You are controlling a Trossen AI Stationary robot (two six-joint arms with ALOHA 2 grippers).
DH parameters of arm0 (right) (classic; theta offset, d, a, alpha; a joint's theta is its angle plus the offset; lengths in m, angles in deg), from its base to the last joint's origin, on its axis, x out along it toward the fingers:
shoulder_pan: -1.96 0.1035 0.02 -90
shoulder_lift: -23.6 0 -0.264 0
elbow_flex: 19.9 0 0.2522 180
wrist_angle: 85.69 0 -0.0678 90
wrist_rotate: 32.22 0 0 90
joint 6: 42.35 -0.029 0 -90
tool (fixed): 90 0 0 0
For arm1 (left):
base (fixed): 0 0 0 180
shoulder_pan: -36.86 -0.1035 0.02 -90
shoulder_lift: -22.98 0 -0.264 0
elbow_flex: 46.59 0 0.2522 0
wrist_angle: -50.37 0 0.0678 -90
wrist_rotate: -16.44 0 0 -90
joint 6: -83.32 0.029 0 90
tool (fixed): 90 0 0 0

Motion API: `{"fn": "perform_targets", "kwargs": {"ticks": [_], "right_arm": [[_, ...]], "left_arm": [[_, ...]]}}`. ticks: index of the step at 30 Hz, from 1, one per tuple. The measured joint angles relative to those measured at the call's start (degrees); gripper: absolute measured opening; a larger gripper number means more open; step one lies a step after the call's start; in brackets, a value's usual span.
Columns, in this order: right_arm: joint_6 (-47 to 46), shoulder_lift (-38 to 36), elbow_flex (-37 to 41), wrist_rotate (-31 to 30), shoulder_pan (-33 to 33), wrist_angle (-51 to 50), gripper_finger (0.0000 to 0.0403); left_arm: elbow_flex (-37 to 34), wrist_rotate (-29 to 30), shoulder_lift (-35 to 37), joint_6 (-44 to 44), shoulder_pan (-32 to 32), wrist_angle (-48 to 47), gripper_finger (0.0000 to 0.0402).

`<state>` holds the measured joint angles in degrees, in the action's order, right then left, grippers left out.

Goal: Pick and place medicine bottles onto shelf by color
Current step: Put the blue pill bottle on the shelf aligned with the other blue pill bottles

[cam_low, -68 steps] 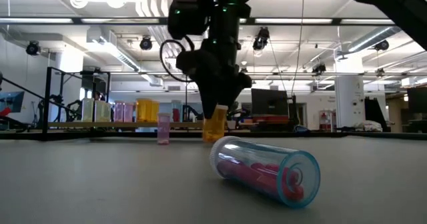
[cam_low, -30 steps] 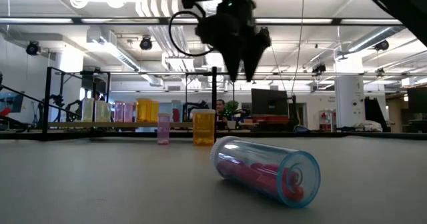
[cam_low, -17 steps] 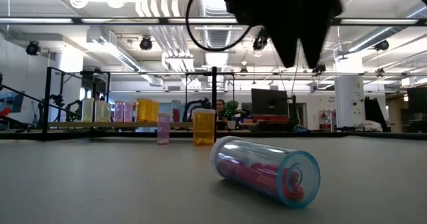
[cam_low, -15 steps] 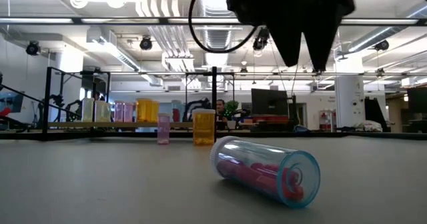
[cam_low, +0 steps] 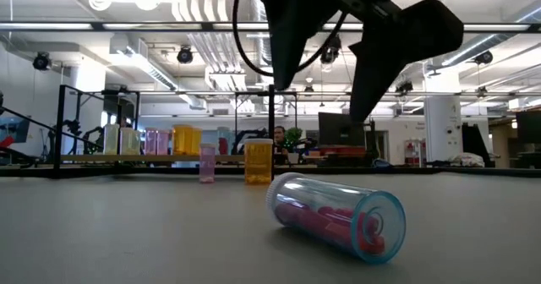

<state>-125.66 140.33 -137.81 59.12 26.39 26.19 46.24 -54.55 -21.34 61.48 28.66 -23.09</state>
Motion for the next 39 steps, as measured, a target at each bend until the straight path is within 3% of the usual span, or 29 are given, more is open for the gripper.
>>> {"fn": "perform_targets", "kwargs": {"ticks": [11, 22, 33, 39], "right_arm": [[-3.01, 0.0, 1.89, -3.08, 0.59, 9.78, 0.0257], [-6.27, 3.71, 0.82, -1.33, 2.11, 11.06, 0.0253], [-6.13, 9.1, -8.15, 0.16, 2.68, 0.47, 0.0248], [-6.25, 11.19, -8.86, 2.07, 2.71, 0.43, 0.0242]], "left_arm": [[0.0, -4.34, 1.11, -3.36, -0.03, -0.03, 0.0162], [0.0, -5.13, 2.7, -3.35, 0.0, -0.05, 0.0162], [-1.02, -5.15, 3.57, -3.39, 0.0, 0.04, 0.0162], [-3.51, -5.16, 3.71, -4.86, 0.0, 0.1, 0.0162]]}}
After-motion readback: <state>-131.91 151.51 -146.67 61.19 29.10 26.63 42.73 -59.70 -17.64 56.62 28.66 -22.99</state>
